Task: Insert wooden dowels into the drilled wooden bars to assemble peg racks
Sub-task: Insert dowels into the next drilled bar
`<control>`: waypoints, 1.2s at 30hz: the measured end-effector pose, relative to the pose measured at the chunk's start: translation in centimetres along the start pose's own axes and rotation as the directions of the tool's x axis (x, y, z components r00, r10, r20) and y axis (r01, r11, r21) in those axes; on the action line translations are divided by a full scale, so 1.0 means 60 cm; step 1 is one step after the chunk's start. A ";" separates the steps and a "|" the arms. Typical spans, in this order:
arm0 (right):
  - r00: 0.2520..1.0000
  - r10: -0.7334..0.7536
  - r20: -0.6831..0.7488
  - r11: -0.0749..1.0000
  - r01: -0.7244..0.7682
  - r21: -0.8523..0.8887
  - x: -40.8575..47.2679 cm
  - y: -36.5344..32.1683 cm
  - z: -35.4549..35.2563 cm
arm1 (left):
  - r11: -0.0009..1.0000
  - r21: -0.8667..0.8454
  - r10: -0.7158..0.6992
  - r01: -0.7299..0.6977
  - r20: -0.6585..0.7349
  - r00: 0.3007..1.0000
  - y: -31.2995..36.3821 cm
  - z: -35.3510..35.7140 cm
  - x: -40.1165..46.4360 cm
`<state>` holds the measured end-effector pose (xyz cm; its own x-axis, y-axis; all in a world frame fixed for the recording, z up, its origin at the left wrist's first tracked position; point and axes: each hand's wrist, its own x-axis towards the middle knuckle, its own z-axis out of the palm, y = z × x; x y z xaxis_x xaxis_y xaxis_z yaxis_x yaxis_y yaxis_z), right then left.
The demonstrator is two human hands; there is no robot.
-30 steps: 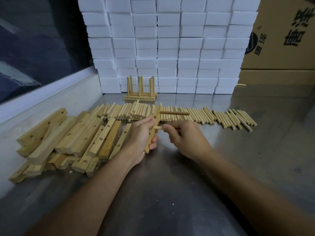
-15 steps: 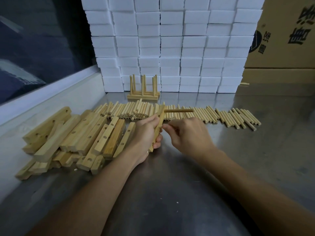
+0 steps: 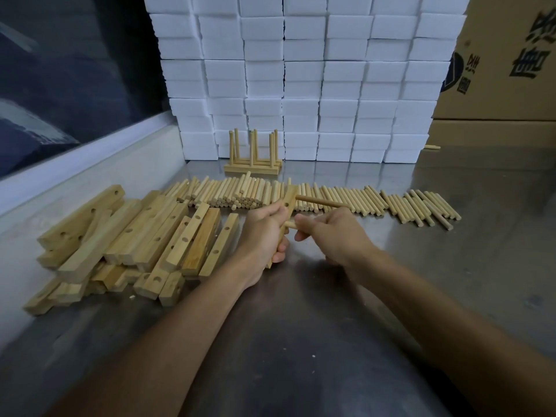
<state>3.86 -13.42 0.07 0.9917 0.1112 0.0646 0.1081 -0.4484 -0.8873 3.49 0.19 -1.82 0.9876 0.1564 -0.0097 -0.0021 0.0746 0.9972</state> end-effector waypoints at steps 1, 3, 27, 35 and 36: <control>0.998 0.061 0.017 0.998 -0.061 0.035 0.000 0.000 0.000 | 1.000 0.012 -0.001 0.001 -0.002 1.000 0.000 0.001 -0.001; 0.999 -0.038 -0.016 0.998 0.037 -0.041 -0.004 0.002 0.007 | 1.000 0.019 -0.002 0.002 -0.001 1.000 0.000 0.002 -0.002; 0.902 -0.426 -0.069 0.822 0.354 -0.446 -0.009 0.004 0.011 | 0.999 -0.028 -0.018 0.018 -0.009 1.000 -0.002 0.000 0.003; 0.855 -0.519 -0.017 0.703 0.415 -0.578 0.001 -0.003 0.008 | 1.000 -0.012 -0.007 0.007 -0.018 1.000 -0.004 0.002 0.004; 0.882 -0.469 -0.055 0.774 0.380 -0.506 0.004 -0.002 0.010 | 1.000 -0.001 -0.002 0.001 -0.021 1.000 -0.004 0.002 0.003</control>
<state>4.05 -12.80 -0.06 0.8274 0.2591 0.4983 0.4960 -0.7535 -0.4316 3.72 0.08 -2.04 0.9841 0.1773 -0.0128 -0.0008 0.0759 0.9971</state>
